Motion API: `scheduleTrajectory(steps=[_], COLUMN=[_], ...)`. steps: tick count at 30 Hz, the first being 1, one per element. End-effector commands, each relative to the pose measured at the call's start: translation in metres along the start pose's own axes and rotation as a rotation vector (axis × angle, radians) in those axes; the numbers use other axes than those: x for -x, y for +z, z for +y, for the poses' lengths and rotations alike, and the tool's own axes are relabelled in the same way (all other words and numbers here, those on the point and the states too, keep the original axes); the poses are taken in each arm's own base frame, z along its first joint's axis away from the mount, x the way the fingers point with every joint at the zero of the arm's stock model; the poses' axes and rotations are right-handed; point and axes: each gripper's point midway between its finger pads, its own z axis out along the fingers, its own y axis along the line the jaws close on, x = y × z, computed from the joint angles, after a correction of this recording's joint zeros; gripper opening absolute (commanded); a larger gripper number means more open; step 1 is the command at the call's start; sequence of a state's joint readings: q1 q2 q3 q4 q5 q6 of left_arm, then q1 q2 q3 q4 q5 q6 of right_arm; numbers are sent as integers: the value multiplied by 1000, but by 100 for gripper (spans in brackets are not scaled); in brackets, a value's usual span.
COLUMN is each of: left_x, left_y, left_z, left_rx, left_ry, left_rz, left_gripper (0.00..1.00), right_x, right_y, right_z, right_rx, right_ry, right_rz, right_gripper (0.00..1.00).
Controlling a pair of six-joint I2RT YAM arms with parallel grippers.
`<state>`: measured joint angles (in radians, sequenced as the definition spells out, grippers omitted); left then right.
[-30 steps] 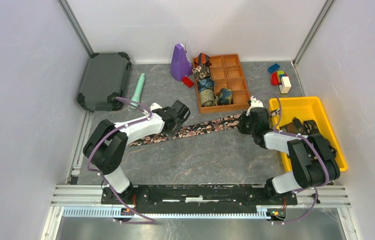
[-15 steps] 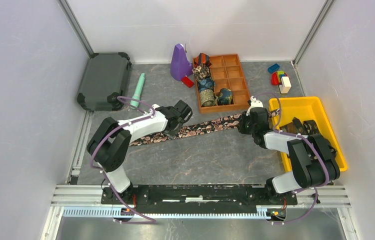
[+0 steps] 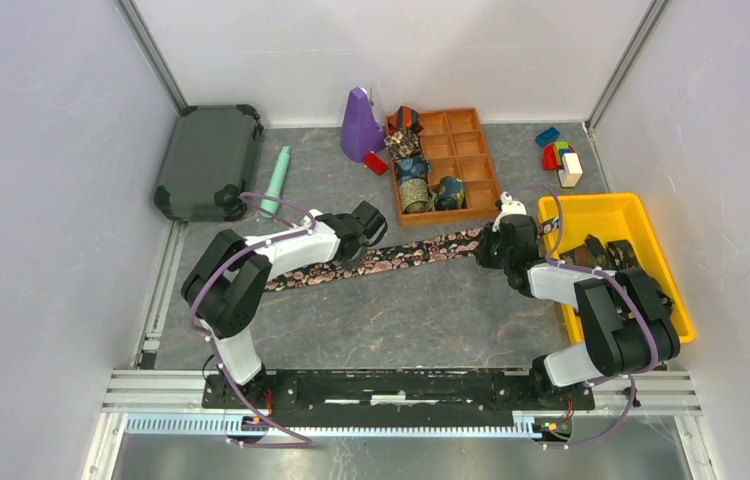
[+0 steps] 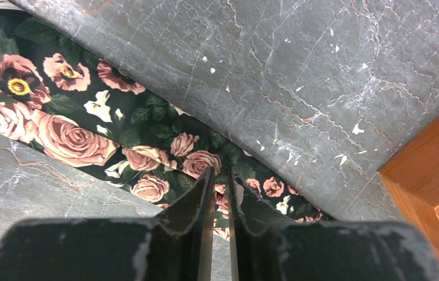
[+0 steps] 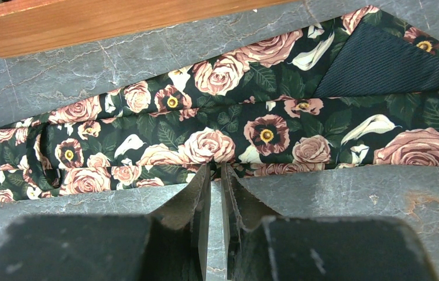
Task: Roll the ties
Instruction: Flatten out the tie at the center of the board.
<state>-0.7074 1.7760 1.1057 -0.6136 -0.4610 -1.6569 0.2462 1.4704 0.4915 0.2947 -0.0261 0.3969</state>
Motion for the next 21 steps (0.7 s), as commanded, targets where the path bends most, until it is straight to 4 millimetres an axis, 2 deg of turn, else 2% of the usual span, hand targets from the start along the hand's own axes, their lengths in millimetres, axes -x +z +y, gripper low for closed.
scheduleTrajectory(steps=[1, 5, 7, 8, 9, 10, 12, 16, 21], left_x=[3, 3, 1, 2, 4, 6, 12, 16, 10], left_y=[1, 5, 6, 5, 4, 2, -2, -9, -3], left_z=[-10, -8, -8, -9, -9, -8, -9, -16, -15], left_rx=[-33, -47, -46, -46, -36, -16, 9, 17, 38], left_ry=[-40, -35, -31, -28, -22, -18, -2, 5, 23], left_rz=[-16, -12, -1, 0, -5, -13, -33, -40, -23], left_gripper=[16, 6, 8, 17, 43, 59, 71, 73, 65], right_x=[-37, -38, -38, -37, -37, -38, -37, -38, -37], right_y=[-3, -3, -3, -3, -3, -3, -2, -3, -2], right_z=[-9, -9, -9, -9, -9, -9, -8, -9, -8], right_rx=[-20, -19, -19, -18, -19, -19, -17, -16, -11], right_ry=[0, 0, -1, -1, 0, 1, -2, -3, -1], right_rz=[125, 128, 127, 127, 127, 128, 127, 128, 126], right_gripper=[17, 17, 17, 17, 17, 17, 17, 17, 17])
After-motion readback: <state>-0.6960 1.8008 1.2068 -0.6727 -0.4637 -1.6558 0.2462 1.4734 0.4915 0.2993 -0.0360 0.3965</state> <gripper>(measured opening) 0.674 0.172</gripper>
